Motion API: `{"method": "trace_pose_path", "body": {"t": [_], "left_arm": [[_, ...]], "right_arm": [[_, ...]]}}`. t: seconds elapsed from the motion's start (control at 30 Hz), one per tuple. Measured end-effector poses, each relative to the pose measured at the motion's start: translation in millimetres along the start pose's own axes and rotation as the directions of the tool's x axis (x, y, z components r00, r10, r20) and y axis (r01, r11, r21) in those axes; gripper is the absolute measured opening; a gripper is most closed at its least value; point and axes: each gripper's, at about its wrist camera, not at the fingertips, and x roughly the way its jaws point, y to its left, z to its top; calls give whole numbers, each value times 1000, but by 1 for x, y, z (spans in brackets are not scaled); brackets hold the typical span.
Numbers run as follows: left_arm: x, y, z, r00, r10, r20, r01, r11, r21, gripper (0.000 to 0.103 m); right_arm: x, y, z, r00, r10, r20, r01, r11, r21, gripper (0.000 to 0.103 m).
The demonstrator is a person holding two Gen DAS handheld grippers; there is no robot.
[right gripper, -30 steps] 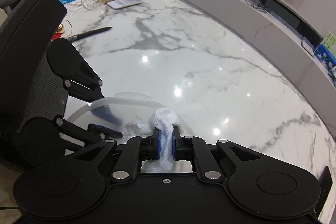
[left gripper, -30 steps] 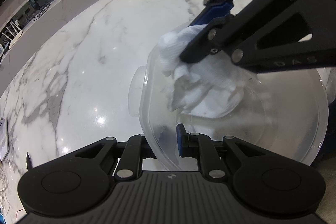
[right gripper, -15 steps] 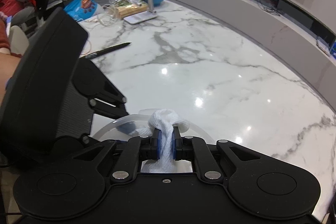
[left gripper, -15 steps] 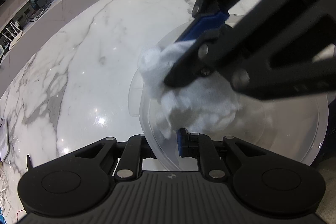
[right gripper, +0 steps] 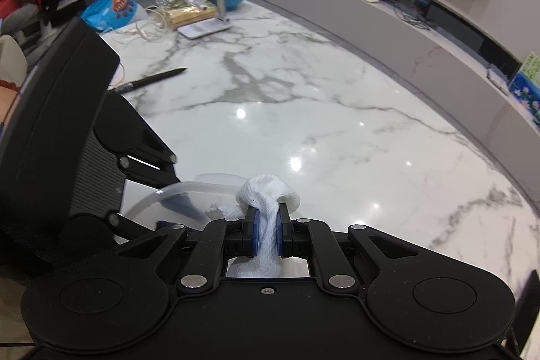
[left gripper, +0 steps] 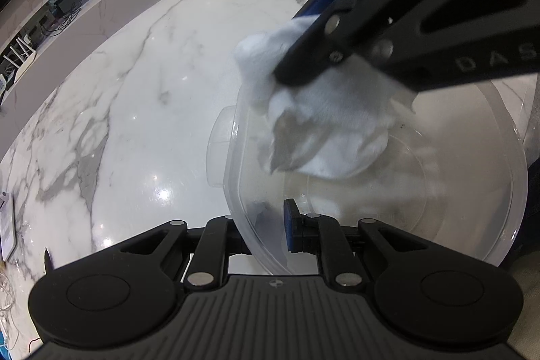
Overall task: Clean bowl
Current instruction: 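Hold the bowl rim with the left gripper while the right gripper wipes the rim area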
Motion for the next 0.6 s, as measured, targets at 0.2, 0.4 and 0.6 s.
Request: {"method": "trace_pose_path", "body": {"t": [0.2, 0.4, 0.6], "left_arm": [[1, 0, 0, 1000, 1, 0, -1, 1000, 0, 12], [2, -2, -1, 1000, 3, -2, -3, 1000, -1, 12], [1, -1, 1, 1000, 6, -2, -6, 1000, 0, 13]], "right_arm": [[3, -4, -2, 998, -52, -22, 51, 998, -25, 8], [7, -12, -3, 994, -95, -53, 94, 995, -36, 8], [6, -10, -7, 986, -147, -81, 140, 986, -86, 8]]}}
